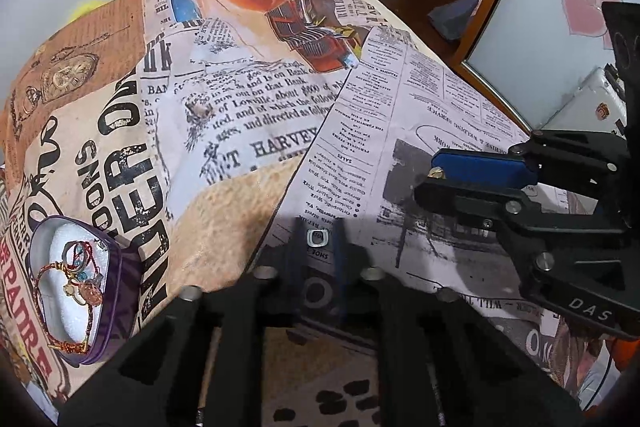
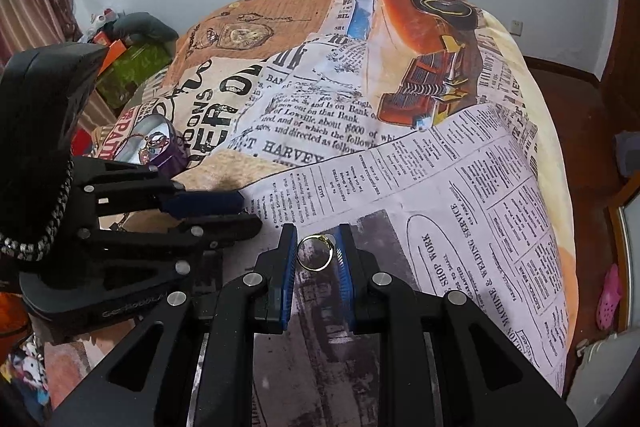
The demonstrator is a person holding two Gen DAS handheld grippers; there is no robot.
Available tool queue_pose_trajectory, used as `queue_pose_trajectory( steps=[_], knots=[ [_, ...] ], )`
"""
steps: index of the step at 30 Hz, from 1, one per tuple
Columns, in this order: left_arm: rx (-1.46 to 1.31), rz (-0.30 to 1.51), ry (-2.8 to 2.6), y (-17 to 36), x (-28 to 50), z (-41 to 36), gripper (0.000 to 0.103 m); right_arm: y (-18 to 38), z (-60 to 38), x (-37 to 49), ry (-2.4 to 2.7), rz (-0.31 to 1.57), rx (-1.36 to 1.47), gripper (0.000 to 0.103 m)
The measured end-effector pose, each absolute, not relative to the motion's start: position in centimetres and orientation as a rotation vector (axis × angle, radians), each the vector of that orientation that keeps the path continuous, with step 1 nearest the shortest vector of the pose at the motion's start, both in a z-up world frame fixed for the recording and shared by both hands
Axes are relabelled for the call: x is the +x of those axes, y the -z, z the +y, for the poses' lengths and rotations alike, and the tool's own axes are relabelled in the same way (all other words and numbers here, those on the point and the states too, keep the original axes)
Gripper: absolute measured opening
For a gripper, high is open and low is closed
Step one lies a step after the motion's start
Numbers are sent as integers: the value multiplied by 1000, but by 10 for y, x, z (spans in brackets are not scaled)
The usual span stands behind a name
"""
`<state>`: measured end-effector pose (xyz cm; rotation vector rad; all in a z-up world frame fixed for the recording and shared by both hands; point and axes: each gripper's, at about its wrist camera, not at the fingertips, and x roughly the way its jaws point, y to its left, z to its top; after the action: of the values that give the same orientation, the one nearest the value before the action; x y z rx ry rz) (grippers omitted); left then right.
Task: Organize jewelry
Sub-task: 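Close the right tool on the small gold ring, then carry the small gold ring in the right tool into the heart tin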
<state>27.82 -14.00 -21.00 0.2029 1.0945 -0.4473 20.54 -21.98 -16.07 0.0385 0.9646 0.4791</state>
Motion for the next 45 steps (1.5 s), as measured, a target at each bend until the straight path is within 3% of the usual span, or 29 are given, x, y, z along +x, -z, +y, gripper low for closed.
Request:
queue_pose_trajectory(
  steps=[10, 27, 45],
  knots=[
    [155, 1035, 418, 190, 268, -121, 8, 136, -214, 195, -468, 921, 16, 18],
    [69, 830, 290, 113, 226, -19, 8, 78, -141, 183, -531, 795, -31, 18],
    [-13, 845, 226, 139, 233, 49, 8, 99, -69, 209, -631, 854, -60, 18]
  ],
)
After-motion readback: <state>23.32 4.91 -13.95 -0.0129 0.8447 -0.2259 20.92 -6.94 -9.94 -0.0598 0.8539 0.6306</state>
